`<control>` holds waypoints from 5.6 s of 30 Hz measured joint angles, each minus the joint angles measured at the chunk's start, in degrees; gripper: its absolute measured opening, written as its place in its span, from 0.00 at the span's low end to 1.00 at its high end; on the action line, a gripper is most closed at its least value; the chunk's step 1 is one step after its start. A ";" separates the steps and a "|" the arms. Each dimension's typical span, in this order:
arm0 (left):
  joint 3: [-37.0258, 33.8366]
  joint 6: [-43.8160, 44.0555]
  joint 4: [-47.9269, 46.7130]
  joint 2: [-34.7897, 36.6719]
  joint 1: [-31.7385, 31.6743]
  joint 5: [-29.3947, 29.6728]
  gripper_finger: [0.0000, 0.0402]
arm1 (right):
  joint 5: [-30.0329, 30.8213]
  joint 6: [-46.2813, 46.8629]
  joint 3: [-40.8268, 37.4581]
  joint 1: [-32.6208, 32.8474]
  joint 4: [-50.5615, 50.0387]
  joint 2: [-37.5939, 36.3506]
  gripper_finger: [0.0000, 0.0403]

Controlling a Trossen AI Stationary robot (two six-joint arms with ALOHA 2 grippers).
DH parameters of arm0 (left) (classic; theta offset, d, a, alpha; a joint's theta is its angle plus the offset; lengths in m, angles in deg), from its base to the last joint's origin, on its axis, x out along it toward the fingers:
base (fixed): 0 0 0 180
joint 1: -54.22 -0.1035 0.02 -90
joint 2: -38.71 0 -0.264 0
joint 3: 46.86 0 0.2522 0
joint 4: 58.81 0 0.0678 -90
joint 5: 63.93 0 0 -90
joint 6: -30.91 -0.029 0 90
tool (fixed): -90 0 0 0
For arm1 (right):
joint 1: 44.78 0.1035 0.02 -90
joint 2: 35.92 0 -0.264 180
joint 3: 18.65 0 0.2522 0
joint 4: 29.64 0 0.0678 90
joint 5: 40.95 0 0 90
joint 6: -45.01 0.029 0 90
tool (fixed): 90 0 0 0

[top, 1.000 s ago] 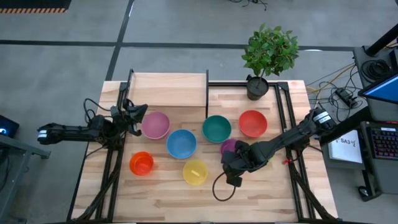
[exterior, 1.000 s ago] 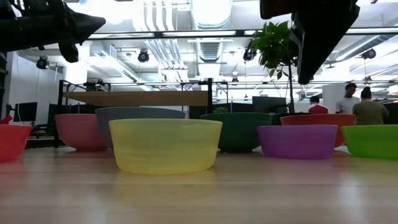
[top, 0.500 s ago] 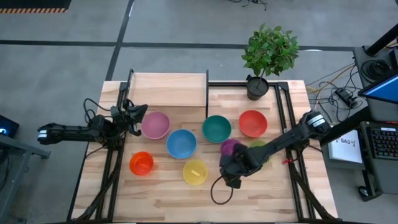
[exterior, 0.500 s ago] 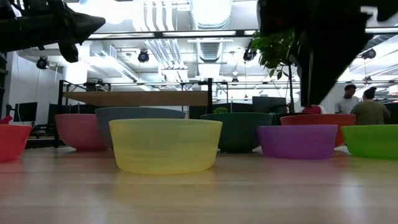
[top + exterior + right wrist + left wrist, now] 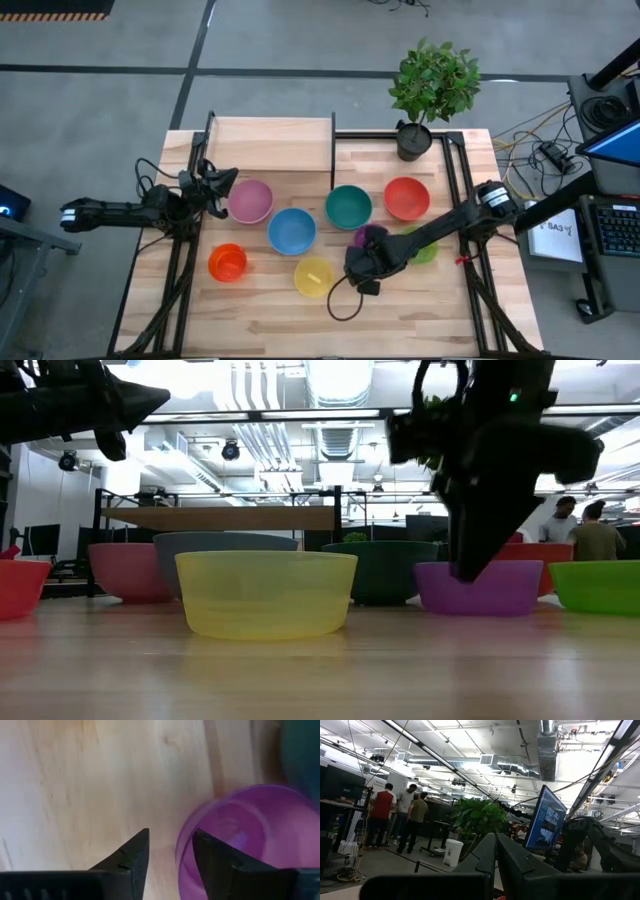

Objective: Place and stack bowls onto a shelf
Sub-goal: Put the purple bowl on the shelf, then put the blue bowl on the shelf

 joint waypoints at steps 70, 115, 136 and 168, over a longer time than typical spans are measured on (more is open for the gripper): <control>0.02 2.01 3.24 0.11 0.07 -0.20 0.00 | -1.36 -56.13 60.97 -37.37 -9.20 23.10 0.17; 23.59 22.50 -12.77 -32.00 7.70 -22.42 0.00 | -1.20 -30.80 -24.06 -3.21 40.12 -44.69 0.20; 67.26 10.81 -92.12 -75.08 20.83 -19.46 0.02 | -1.79 -29.07 -28.01 -0.46 39.36 -47.08 0.20; 65.56 9.56 -85.87 -82.88 20.63 -11.80 0.40 | -1.76 -29.48 -28.03 1.05 39.28 -47.30 0.20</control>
